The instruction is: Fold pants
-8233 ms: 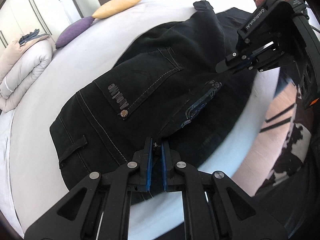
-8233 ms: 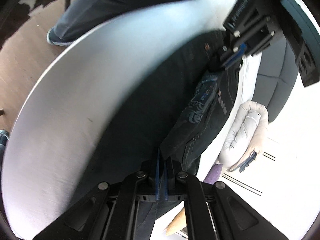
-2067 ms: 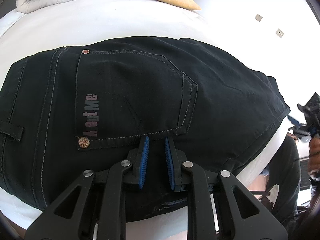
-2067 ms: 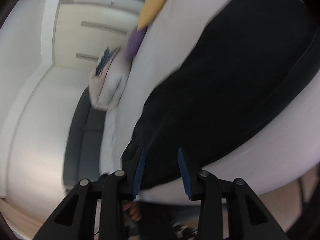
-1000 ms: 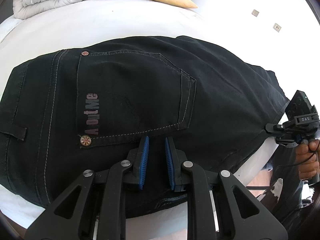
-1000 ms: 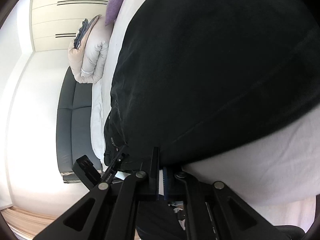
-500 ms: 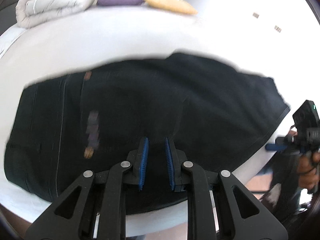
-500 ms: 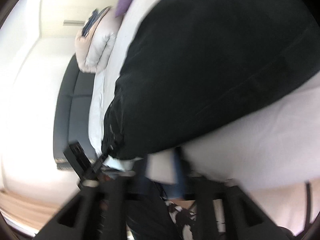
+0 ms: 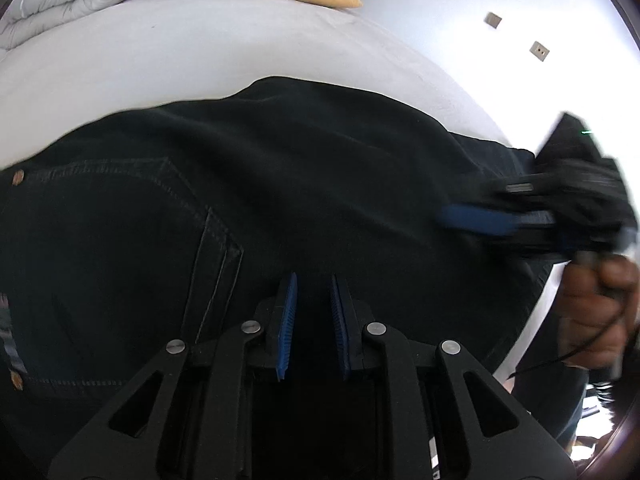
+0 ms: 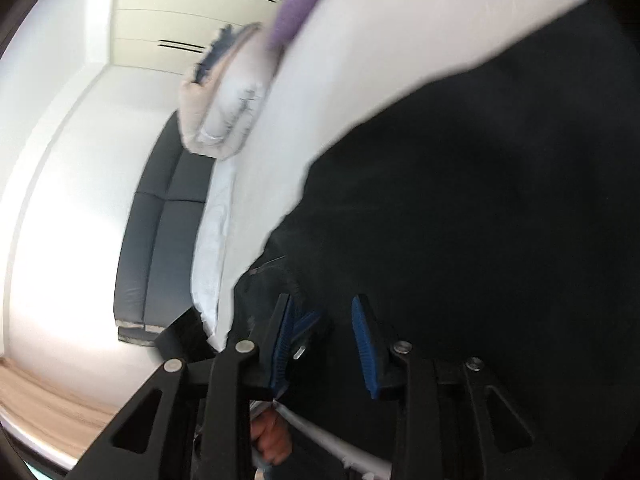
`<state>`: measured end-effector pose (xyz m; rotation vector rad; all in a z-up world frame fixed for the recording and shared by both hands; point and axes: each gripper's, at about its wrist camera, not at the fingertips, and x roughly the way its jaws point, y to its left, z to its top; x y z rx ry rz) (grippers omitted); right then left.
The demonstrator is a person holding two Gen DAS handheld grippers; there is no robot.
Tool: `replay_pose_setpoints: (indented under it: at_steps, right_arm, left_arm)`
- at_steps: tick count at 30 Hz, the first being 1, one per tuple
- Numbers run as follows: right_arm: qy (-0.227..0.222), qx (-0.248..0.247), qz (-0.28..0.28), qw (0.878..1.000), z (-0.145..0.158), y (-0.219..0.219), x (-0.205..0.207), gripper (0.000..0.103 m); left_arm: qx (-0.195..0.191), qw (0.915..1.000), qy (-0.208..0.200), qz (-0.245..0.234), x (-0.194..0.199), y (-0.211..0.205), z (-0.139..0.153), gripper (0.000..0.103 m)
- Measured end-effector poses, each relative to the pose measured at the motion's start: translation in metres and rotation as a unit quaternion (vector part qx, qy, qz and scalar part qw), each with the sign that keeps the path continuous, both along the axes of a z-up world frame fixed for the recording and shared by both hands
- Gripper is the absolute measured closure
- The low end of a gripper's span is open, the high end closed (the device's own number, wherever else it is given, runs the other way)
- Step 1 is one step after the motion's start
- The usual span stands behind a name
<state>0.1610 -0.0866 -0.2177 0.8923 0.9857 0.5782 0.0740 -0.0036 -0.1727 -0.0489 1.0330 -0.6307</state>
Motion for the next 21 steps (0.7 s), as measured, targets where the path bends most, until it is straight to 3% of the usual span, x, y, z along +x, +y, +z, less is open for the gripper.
replay_pose_setpoints:
  at_steps: [2, 3, 5, 8, 12, 16, 21]
  right_arm:
    - [0.015, 0.02, -0.016, 1.0, -0.02, -0.005, 0.011, 0.101]
    - [0.016, 0.032, -0.026, 0.999, -0.024, -0.011, 0.013, 0.103]
    - [0.01, 0.066, -0.056, 0.996, -0.027, -0.03, 0.012, 0.103]
    - [-0.002, 0.069, -0.116, 0.991, -0.025, -0.081, 0.008, 0.103]
    - [-0.015, 0.095, -0.222, 0.97, -0.023, -0.178, -0.005, 0.103]
    - [-0.041, 0.05, -0.3, 0.952, -0.011, -0.262, -0.014, 0.103]
    - [-0.055, -0.023, -0.334, 0.941, 0.012, -0.308, -0.008, 0.103]
  left_arm:
    - [-0.001, 1.0, -0.003, -0.002, -0.004, 0.002, -0.002, 0.086]
    - [-0.001, 1.0, -0.004, -0.002, -0.006, 0.003, -0.003, 0.086]
    - [-0.005, 1.0, -0.005, -0.001, -0.007, 0.008, -0.004, 0.087]
    - [-0.011, 0.9999, -0.004, 0.001, -0.006, 0.009, -0.005, 0.087]
    - [-0.009, 1.0, -0.005, 0.002, -0.005, 0.009, -0.005, 0.087]
    - [-0.011, 0.9999, -0.005, 0.004, -0.01, 0.005, -0.008, 0.086]
    - [-0.015, 0.9999, -0.005, 0.006, -0.012, 0.008, -0.008, 0.086]
